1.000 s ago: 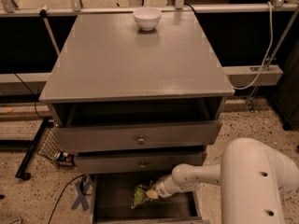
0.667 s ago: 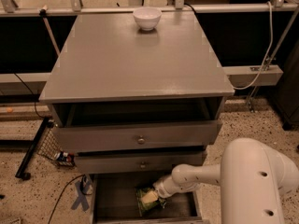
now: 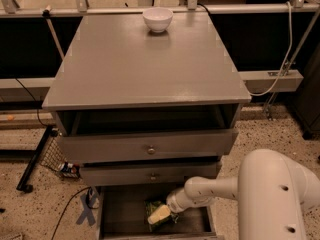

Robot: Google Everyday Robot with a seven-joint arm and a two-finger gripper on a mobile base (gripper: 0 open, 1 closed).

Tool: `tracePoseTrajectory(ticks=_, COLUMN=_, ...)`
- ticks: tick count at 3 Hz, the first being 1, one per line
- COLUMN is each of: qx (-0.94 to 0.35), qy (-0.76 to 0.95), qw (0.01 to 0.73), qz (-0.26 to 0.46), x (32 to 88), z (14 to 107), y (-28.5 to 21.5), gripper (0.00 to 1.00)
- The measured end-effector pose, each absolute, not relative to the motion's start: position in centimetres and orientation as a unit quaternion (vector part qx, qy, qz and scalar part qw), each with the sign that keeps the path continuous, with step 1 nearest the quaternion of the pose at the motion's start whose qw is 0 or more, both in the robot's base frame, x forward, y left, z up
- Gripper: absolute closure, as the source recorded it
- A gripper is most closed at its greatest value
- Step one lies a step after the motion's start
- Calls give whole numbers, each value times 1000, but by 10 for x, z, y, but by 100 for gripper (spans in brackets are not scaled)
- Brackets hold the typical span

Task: Place green jalapeno chip bag into bottom drawer

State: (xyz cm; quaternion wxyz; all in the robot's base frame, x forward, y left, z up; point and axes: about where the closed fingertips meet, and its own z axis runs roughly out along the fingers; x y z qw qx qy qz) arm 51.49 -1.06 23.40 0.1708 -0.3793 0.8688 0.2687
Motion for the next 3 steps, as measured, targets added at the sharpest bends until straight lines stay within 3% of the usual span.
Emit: tracePoseTrajectory(ticks=3, qx=-305, qy=896, qw=184, qz=266, x=491, z=225, y=-83, gripper=0)
